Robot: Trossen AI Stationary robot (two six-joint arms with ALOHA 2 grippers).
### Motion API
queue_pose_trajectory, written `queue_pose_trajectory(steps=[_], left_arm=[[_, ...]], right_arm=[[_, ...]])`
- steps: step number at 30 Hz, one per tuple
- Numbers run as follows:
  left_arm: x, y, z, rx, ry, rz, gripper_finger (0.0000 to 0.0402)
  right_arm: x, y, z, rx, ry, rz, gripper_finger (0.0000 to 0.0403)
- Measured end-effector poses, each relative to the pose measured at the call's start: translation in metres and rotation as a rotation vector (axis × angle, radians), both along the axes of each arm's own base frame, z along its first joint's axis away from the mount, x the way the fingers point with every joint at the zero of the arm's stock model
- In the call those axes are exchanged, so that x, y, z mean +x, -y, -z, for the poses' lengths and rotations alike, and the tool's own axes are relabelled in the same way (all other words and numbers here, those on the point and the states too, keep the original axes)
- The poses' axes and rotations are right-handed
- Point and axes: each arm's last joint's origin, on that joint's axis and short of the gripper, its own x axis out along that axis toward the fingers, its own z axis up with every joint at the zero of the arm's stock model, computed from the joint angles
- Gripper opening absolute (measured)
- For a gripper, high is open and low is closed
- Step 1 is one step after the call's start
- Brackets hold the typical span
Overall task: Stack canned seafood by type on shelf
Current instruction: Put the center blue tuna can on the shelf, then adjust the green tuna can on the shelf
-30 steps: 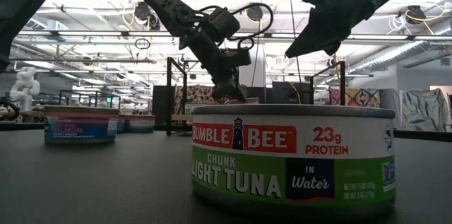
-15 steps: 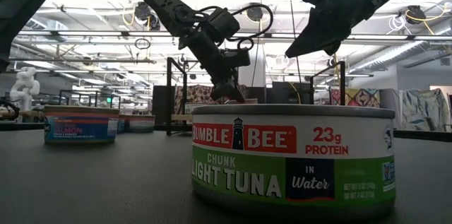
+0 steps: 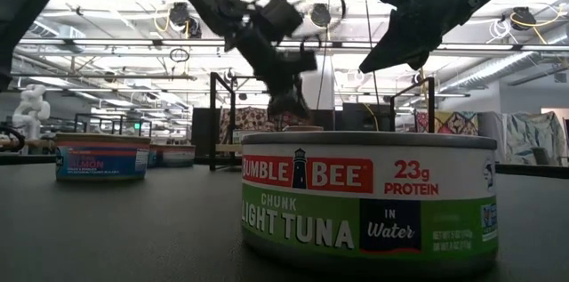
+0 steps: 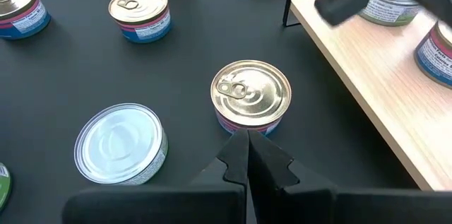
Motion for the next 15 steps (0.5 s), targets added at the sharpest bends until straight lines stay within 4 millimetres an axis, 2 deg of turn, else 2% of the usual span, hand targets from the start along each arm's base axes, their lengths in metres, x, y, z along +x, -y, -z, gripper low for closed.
queue_pose_trajectory(steps=[5, 8, 15], left_arm=[[-0.014, 0.014, -0.036, 0.010, 0.021, 0.016, 0.0063], [-0.028, 0.013, -0.046, -0.014, -0.028, -0.003, 0.0063], [-0.056, -0.012, -0.033, -0.152, -0.180, -0.151, 0.0063]], right_arm=[[0.000, 0.000, 0.000, 0.000, -0.001, 0.000, 0.0000], [0.000, 0.000, 0.000, 0.000, -0.002, 0.000, 0.0000], [0.000, 0.000, 0.000, 0.002, -0.001, -0.003, 0.0000]])
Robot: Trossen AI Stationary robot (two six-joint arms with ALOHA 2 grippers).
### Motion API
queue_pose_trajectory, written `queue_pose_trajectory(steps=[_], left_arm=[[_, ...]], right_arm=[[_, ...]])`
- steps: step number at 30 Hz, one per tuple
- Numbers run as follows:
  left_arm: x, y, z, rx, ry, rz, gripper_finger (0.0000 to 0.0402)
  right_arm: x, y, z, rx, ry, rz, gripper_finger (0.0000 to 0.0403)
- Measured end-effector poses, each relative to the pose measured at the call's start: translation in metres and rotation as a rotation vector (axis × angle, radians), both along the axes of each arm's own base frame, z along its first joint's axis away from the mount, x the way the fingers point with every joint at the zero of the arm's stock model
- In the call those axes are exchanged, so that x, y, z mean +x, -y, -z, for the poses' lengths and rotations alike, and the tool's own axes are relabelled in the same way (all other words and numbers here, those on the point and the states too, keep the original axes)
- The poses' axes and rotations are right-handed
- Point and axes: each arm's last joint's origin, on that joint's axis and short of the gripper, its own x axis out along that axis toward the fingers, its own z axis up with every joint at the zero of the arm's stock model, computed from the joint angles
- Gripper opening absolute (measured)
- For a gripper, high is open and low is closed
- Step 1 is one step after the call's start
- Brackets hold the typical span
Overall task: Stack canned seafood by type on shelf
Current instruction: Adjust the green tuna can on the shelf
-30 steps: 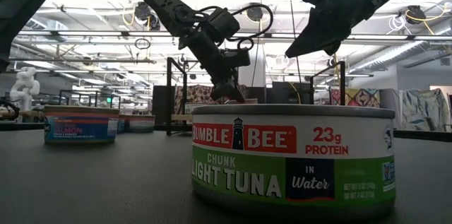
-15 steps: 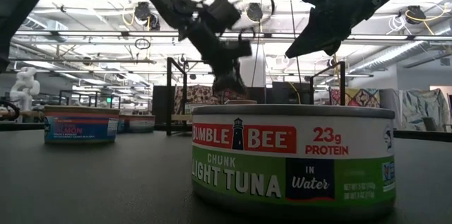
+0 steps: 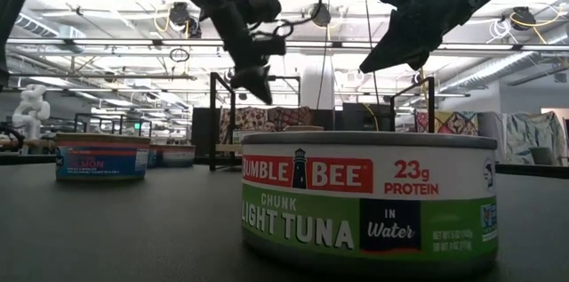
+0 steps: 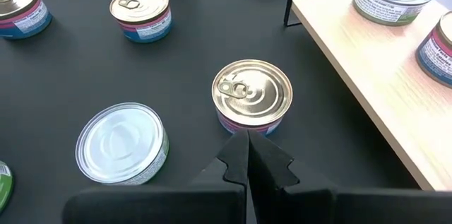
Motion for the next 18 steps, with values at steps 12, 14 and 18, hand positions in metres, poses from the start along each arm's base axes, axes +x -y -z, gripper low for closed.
queue_pose_trajectory(steps=[12, 14, 18], left_arm=[[-0.003, -0.022, 0.033, -0.029, -0.130, -0.047, 0.0063], [-0.002, -0.023, 0.037, -0.019, -0.141, -0.055, 0.0064], [-0.001, -0.027, 0.042, -0.011, -0.155, -0.063, 0.0064]], right_arm=[[0.000, 0.000, 0.000, 0.000, 0.001, 0.000, 0.0000], [0.000, 0.000, 0.000, 0.000, 0.001, 0.000, 0.0000], [0.000, 0.000, 0.000, 0.000, 0.001, 0.000, 0.0000]])
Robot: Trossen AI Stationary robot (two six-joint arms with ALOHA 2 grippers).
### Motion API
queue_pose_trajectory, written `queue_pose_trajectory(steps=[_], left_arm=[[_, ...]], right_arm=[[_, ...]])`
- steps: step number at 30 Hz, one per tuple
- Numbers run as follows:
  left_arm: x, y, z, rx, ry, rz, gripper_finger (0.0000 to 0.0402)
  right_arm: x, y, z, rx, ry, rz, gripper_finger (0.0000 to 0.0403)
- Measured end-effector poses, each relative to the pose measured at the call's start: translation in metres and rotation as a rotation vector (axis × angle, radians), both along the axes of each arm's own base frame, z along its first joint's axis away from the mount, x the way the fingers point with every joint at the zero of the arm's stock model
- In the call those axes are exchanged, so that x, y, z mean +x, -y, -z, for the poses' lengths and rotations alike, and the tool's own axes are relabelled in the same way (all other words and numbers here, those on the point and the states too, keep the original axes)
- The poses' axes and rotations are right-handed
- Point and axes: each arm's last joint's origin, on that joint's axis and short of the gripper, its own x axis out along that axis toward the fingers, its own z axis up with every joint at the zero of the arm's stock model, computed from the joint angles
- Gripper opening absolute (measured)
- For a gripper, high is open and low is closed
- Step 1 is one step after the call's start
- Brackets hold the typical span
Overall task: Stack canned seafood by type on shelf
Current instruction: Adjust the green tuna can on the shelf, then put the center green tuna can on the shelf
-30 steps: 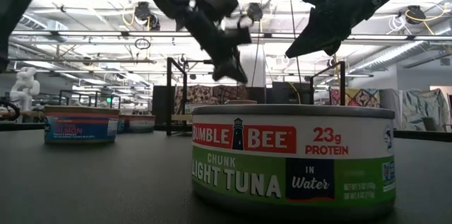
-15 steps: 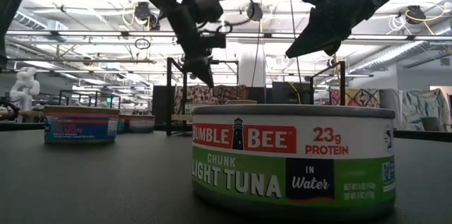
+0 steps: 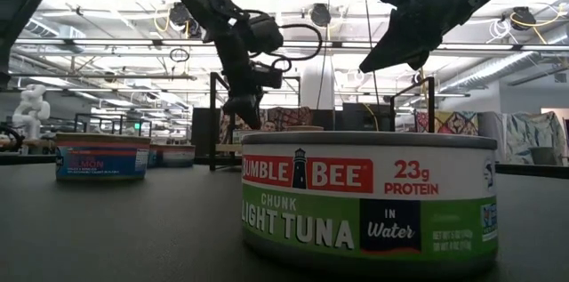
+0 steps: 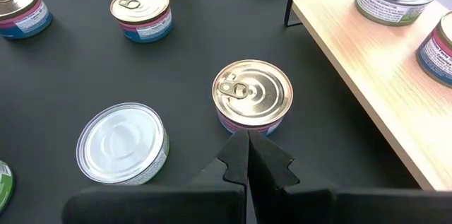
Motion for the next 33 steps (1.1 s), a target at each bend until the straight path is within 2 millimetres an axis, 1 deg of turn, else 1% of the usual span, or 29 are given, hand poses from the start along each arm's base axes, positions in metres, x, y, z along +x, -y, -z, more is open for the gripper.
queue_pose_trajectory(steps=[6, 11, 15, 21, 24, 27, 33], left_arm=[[-0.001, -0.007, 0.001, 0.014, 0.012, -0.017, 0.0063], [-0.001, -0.008, 0.001, 0.023, 0.010, -0.008, 0.0063], [0.002, -0.002, 0.000, 0.027, 0.012, 0.008, 0.0063], [0.009, 0.010, -0.009, 0.038, 0.028, 0.041, 0.0063], [0.016, 0.016, -0.021, 0.050, 0.028, 0.056, 0.0063], [0.024, 0.029, -0.038, 0.047, 0.014, 0.088, 0.0063], [0.032, 0.055, -0.081, 0.000, 0.000, 0.095, 0.0063]], right_arm=[[0.000, 0.000, 0.000, 0.000, 0.000, 0.000, 0.0000], [0.000, 0.000, 0.000, -0.001, -0.001, 0.000, 0.0000], [0.000, 0.000, 0.000, -0.007, -0.002, -0.004, 0.0000], [0.000, 0.000, 0.000, -0.007, -0.002, -0.004, 0.0000], [0.000, 0.000, 0.000, -0.006, 0.000, -0.004, 0.0000], [0.000, 0.000, 0.000, -0.006, 0.000, -0.004, 0.0000], [0.000, 0.000, 0.000, -0.006, 0.000, -0.004, 0.0000]])
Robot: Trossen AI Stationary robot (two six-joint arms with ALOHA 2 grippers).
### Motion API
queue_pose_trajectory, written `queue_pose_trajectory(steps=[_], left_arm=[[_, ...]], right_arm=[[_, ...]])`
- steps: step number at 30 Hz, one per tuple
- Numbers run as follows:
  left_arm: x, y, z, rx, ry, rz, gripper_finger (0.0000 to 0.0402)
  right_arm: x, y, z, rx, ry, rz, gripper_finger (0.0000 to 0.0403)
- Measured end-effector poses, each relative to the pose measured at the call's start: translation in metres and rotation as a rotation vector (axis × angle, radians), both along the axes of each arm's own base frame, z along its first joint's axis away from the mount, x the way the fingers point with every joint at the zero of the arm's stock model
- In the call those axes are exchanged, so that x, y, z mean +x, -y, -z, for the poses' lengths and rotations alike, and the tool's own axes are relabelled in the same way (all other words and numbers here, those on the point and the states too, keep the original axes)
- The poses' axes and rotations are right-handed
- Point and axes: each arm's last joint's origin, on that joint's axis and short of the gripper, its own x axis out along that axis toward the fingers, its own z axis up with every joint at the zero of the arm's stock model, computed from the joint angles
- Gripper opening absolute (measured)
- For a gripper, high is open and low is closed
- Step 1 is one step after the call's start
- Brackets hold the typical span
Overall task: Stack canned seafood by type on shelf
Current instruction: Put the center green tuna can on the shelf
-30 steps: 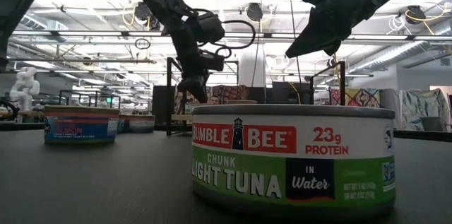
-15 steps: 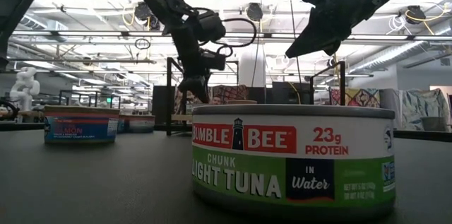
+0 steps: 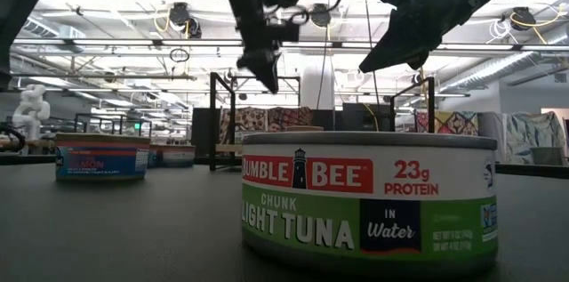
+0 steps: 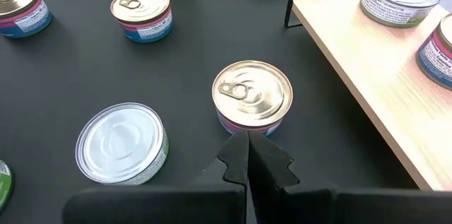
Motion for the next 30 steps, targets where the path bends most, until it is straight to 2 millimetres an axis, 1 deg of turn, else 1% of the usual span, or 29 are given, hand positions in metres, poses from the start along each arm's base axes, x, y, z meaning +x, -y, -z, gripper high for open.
queue_pose_trajectory(steps=[3, 5, 8, 11, 14, 16, 19, 22, 26, 30], left_arm=[[-0.004, 0.020, -0.017, -0.082, -0.045, 0.008, 0.0063], [-0.013, 0.033, -0.025, -0.156, -0.086, 0.009, 0.0063], [-0.031, 0.053, -0.037, -0.309, -0.115, 0.031, 0.0063], [-0.051, 0.076, -0.048, -0.494, -0.098, 0.064, 0.0063], [-0.075, 0.100, -0.056, -0.545, -0.061, 0.075, 0.0063], [-0.093, 0.115, -0.057, -0.545, -0.036, 0.066, 0.0063], [-0.122, 0.135, -0.054, -0.557, 0.010, 0.030, 0.0063], [-0.151, 0.146, -0.048, -0.536, 0.079, -0.027, 0.0063], [-0.180, 0.150, -0.037, -0.495, 0.160, -0.101, 0.0063], [-0.195, 0.148, -0.026, -0.477, 0.226, -0.148, 0.0063]], right_arm=[[0.000, 0.000, 0.000, 0.001, 0.000, 0.000, 0.0000], [0.000, 0.000, 0.000, 0.003, -0.001, 0.001, 0.0000], [0.000, -0.001, 0.000, 0.005, -0.001, -0.007, 0.0000], [0.000, -0.004, 0.000, 0.003, -0.002, -0.016, 0.0000], [-0.001, -0.006, 0.000, 0.003, -0.002, -0.027, 0.0000], [-0.001, -0.008, 0.000, 0.008, -0.001, -0.031, 0.0000], [-0.001, -0.011, 0.000, 0.008, 0.000, -0.043, 0.0000], [-0.002, -0.013, 0.000, 0.009, 0.001, -0.052, 0.0000], [-0.001, -0.014, 0.000, 0.010, 0.007, -0.054, 0.0000], [-0.001, -0.014, 0.000, 0.021, 0.009, -0.046, 0.0000]])
